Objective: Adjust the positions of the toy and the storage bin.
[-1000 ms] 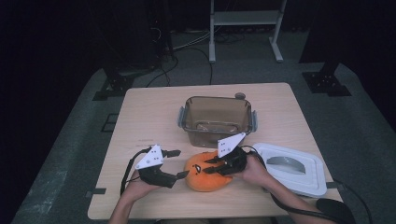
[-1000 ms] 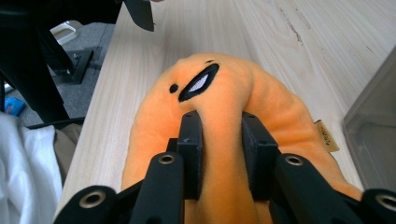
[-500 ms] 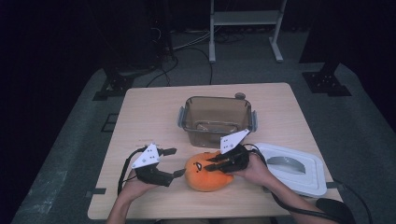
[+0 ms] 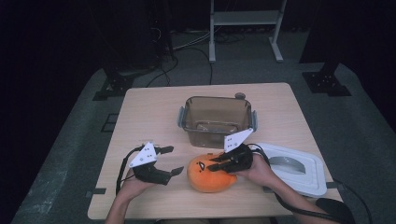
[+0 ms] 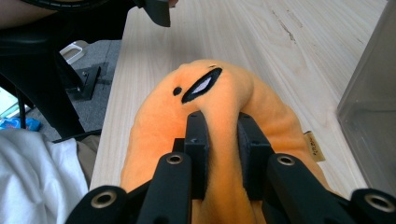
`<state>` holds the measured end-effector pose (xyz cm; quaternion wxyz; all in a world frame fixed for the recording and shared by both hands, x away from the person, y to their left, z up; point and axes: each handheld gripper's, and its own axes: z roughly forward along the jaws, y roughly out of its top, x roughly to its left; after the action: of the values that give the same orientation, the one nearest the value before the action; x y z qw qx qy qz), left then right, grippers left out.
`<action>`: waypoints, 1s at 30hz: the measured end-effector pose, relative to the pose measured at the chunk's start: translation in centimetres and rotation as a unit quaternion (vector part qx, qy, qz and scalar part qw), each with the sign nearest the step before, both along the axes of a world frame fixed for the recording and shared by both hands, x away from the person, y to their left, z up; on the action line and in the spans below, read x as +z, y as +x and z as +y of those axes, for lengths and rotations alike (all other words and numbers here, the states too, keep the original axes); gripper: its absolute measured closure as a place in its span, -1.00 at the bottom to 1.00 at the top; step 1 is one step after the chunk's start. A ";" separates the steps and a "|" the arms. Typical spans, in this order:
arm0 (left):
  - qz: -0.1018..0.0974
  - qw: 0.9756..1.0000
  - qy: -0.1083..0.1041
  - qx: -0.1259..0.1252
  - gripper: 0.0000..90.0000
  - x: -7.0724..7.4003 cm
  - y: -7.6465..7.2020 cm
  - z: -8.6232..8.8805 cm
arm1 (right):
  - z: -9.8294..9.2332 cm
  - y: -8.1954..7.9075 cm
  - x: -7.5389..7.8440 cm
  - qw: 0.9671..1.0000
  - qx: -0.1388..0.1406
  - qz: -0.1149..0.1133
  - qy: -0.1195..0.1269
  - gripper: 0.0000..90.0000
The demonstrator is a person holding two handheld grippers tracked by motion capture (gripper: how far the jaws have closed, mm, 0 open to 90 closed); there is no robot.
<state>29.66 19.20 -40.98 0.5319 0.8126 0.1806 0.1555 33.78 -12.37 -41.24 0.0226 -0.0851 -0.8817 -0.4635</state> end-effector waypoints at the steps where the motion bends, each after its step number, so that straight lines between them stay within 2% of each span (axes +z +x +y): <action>1: 0.000 1.000 0.000 0.001 -0.60 0.0 0.0 0.0 | -0.1 0.0 0.0 1.000 -0.001 0.000 -0.001 0.70; 12: -0.002 1.000 -0.003 0.004 -0.62 0.1 0.3 0.1 | -0.8 -0.5 1.0 1.000 -0.002 0.003 0.003 0.70; 22: -0.002 1.000 -0.006 0.010 -0.62 0.0 0.4 0.3 | -1.6 -0.7 2.8 1.000 -0.003 0.012 0.017 0.70; 27: -0.002 1.000 -0.001 0.010 -0.62 0.0 0.4 0.2 | -1.9 -1.3 5.2 1.000 0.005 0.007 0.026 0.70; 28: -0.002 1.000 -0.001 0.010 -0.62 0.0 0.4 0.2 | -1.9 -1.3 5.2 1.000 0.005 0.007 0.026 0.70; 30: -0.002 1.000 -0.002 0.011 -0.62 0.0 0.2 0.2 | -2.1 -1.5 6.9 0.999 0.007 0.001 0.034 0.70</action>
<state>29.90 19.37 -40.93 0.5321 0.8091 0.1887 0.1630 32.31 -14.45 -34.34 0.0294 -0.0786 -0.8661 -0.4928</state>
